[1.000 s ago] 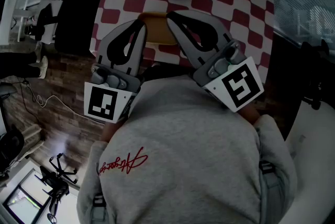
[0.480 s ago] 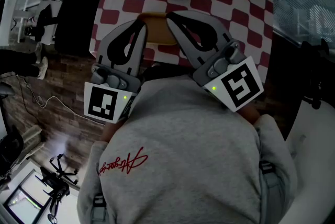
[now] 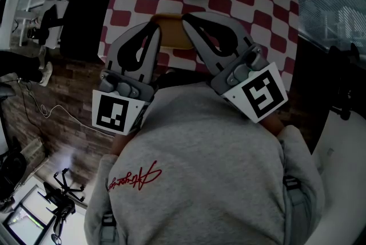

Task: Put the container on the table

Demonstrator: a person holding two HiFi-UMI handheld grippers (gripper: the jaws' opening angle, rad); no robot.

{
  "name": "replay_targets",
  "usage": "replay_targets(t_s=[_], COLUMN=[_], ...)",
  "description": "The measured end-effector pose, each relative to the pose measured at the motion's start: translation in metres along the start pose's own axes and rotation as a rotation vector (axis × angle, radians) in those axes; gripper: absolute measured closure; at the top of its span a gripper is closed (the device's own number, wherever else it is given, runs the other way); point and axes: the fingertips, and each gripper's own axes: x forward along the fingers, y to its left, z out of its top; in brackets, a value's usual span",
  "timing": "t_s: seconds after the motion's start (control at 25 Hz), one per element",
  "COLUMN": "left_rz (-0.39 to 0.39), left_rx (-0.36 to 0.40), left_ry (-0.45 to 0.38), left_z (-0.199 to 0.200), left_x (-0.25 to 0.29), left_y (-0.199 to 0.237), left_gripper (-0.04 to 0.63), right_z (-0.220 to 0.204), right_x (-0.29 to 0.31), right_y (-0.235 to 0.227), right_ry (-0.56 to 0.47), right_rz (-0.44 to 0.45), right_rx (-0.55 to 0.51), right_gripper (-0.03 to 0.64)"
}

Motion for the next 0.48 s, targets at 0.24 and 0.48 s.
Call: replay_targets(t_s=[0.24,0.48], left_rz=[-0.002,-0.003], left_rx=[0.001,0.005], left_ry=[0.001,0.000], left_z=[-0.0008,0.0013], left_x=[-0.0014,-0.0022], left_y=[-0.0005,0.0007], left_gripper=[0.558,0.558], right_z=[0.0000,0.0003], right_x=[0.0000,0.0004], right_y=[0.0010,0.0014], right_ry=[-0.002,-0.001], right_rz=[-0.004,-0.003], right_rx=[-0.002,0.001], right_gripper=[0.606,0.606])
